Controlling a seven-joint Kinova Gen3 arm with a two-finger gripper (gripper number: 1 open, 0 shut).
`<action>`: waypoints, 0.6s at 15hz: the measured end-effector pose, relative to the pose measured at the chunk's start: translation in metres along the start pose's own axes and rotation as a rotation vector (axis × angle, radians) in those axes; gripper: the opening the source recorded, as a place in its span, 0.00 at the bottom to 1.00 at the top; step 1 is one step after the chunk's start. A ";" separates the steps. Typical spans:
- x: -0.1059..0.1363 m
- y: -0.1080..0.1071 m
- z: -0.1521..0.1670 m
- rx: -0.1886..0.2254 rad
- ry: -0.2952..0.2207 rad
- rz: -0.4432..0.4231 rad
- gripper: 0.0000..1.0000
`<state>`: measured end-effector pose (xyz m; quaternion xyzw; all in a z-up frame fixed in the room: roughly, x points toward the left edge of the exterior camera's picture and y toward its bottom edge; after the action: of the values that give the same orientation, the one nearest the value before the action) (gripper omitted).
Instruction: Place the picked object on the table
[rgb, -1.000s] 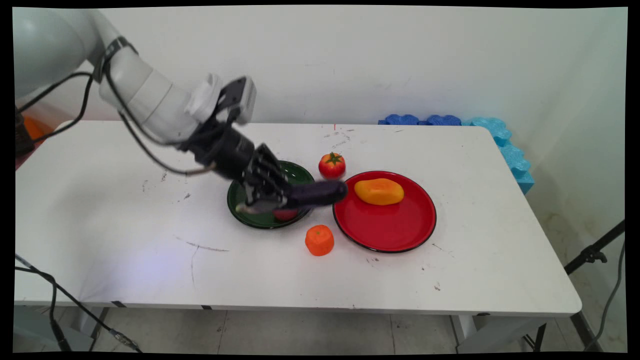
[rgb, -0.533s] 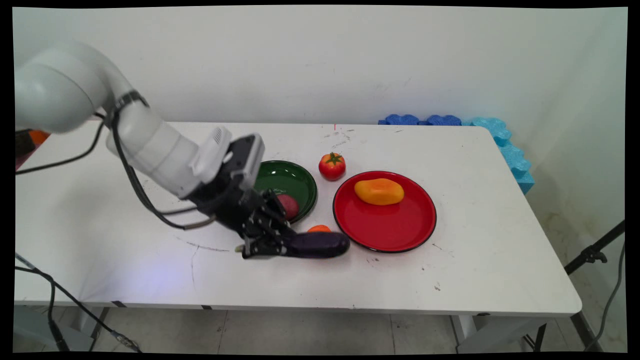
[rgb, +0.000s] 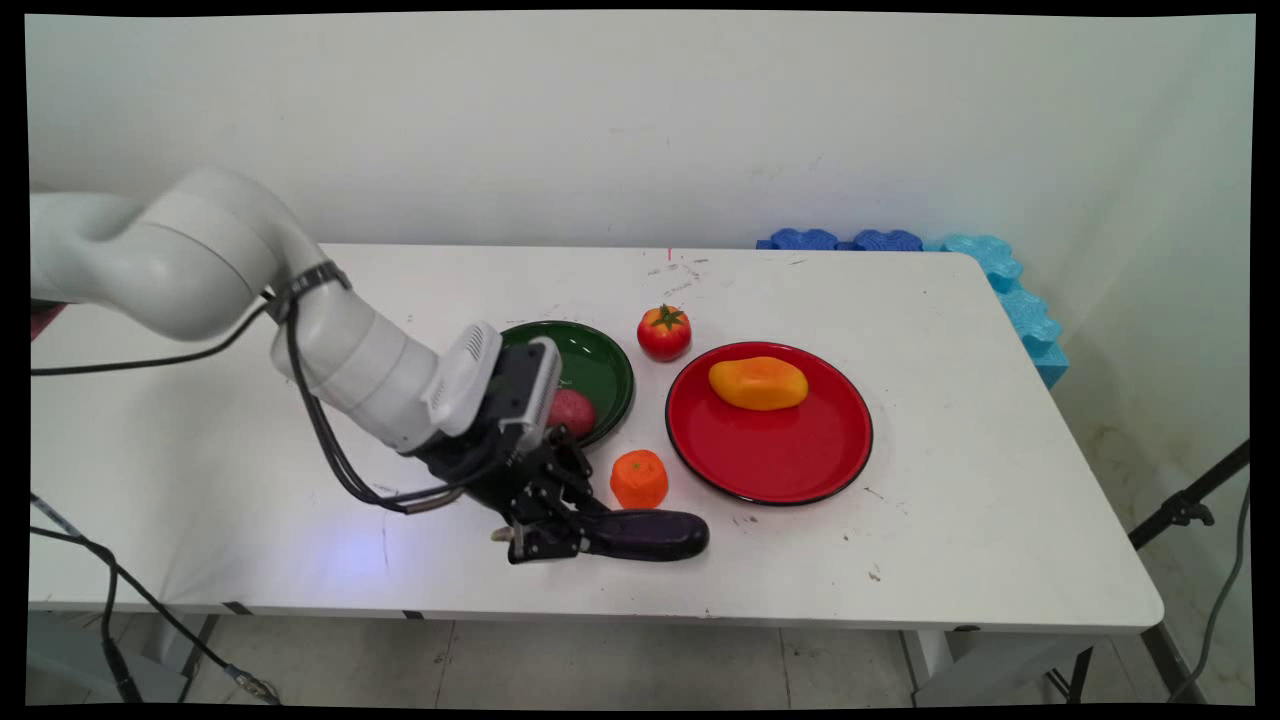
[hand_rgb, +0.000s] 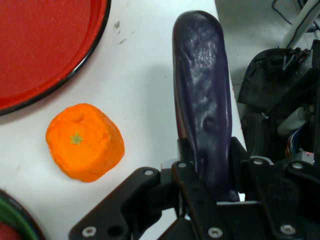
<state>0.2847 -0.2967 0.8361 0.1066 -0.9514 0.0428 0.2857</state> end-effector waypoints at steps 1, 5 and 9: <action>-0.001 0.000 0.005 0.002 -0.003 0.003 0.00; -0.006 -0.001 0.022 0.008 -0.009 0.013 0.00; -0.008 -0.001 0.032 0.014 -0.009 0.018 0.00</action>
<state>0.2743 -0.3013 0.8051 0.1001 -0.9534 0.0514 0.2801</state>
